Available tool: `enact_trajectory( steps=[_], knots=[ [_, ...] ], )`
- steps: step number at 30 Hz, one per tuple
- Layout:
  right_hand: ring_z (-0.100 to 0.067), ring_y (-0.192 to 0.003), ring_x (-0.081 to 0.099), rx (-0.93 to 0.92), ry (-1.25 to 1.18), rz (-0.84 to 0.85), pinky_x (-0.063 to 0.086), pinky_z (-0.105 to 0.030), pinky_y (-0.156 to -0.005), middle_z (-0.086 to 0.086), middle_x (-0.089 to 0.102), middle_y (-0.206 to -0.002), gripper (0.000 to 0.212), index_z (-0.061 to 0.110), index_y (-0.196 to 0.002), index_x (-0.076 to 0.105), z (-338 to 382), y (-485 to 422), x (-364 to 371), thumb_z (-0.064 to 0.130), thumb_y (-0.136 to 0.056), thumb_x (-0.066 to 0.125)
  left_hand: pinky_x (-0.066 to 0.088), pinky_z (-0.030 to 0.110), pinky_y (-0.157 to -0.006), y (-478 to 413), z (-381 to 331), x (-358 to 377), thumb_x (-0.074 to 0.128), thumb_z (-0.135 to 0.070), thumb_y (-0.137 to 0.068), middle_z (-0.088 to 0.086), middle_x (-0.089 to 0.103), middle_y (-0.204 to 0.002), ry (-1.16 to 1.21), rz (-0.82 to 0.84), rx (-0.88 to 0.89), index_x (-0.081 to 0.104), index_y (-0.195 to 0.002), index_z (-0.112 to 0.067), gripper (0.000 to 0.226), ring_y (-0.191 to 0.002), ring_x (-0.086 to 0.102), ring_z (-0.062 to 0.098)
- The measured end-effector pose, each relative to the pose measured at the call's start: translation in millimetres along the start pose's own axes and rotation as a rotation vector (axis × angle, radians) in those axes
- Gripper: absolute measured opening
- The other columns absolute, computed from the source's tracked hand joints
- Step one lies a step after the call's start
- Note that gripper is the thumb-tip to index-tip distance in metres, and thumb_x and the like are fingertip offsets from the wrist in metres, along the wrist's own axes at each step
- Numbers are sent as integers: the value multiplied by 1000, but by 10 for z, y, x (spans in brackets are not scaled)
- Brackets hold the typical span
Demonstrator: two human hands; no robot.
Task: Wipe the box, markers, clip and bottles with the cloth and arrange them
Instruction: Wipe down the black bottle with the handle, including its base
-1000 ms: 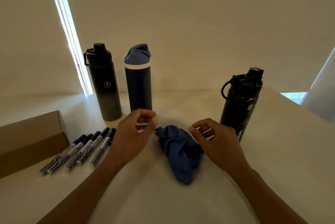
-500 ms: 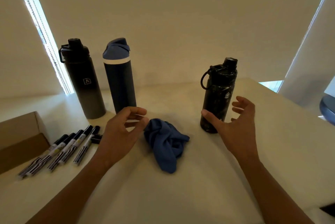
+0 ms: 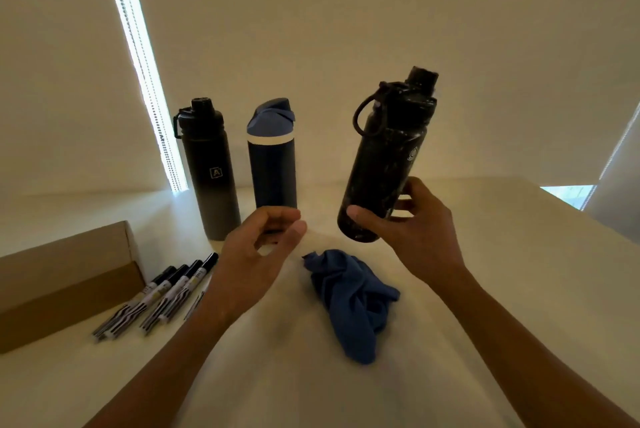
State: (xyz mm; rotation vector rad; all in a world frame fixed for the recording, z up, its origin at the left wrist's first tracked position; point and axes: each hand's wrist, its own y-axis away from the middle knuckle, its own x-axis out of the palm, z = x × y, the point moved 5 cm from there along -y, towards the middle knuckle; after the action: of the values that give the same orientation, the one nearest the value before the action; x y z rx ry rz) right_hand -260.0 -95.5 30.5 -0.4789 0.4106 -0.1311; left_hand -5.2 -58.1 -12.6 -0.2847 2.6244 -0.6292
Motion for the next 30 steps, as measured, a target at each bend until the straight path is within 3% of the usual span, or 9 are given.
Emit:
enact_trajectory(
  steps=[5,8,11,18,23,30],
  knots=[
    [14,-88,65,-58,-50,77,53,-8,-64,28,66,-102,76,42,-123,56,109,158,592,70,-60,87,56,34,-98,-14,-119,-238,63,-56,-97,-15,71,-125,95,-63,33,63,-130,-34,39,-118,68,10],
    [16,-89,62,-105,-7,123,52,-6,-67,36,58,-105,80,44,-126,52,79,261,751,72,-58,84,60,31,-93,-41,-136,-298,67,-55,-95,-12,73,-121,99,-62,38,64,-130,-31,42,-112,70,12],
    [9,-88,64,-115,-1,150,56,-13,-73,31,61,-108,80,45,-125,52,35,308,742,73,-56,82,59,27,-94,-45,-124,-318,65,-59,-90,-8,74,-118,113,-64,40,64,-130,-29,50,-113,71,14],
    [20,-92,59,-123,-29,169,48,-2,-67,34,57,-101,79,43,-127,54,64,355,712,74,-58,78,60,35,-97,-43,-61,-273,71,-58,-85,-5,75,-120,125,-20,-14,64,-131,-24,58,-115,71,16],
    [13,-100,60,-195,-20,168,47,-3,-75,32,60,-106,70,44,-124,56,143,421,719,74,-64,76,60,44,-97,-40,-1,-198,83,-60,-77,-13,77,-113,86,-35,-96,65,-127,-30,61,-108,73,8],
    [15,-103,57,-230,-25,228,45,0,-78,31,59,-110,73,40,-127,55,107,426,801,70,-65,77,56,54,-101,-46,62,-242,83,-49,-75,-1,77,-118,234,-77,-126,68,-127,-20,61,-112,73,20]
  ],
)
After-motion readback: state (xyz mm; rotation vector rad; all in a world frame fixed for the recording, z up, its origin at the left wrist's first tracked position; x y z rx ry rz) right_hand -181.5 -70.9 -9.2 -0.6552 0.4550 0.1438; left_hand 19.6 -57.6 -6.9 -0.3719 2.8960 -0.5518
